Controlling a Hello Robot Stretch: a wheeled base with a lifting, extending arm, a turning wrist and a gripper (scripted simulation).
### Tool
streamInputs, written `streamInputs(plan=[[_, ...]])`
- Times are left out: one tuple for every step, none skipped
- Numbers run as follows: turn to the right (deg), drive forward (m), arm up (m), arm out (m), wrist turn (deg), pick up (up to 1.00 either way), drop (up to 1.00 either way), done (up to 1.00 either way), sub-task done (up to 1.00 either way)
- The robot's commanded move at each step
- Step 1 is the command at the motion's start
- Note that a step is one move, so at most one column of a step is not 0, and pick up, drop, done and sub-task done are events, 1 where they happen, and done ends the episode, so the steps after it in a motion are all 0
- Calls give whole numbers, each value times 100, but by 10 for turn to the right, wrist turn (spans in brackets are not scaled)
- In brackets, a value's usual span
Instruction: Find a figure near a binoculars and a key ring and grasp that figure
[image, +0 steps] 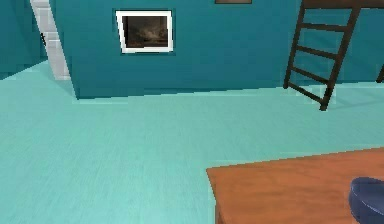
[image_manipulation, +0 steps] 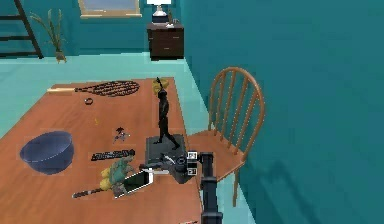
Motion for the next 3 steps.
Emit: streamInputs(plan=[[0, 0, 0, 0, 0, 100, 0, 0, 0], [0, 0, 10, 0, 0, 0, 0, 0, 0], [0, 0, 0, 0, 0, 0, 0, 100, 0]])
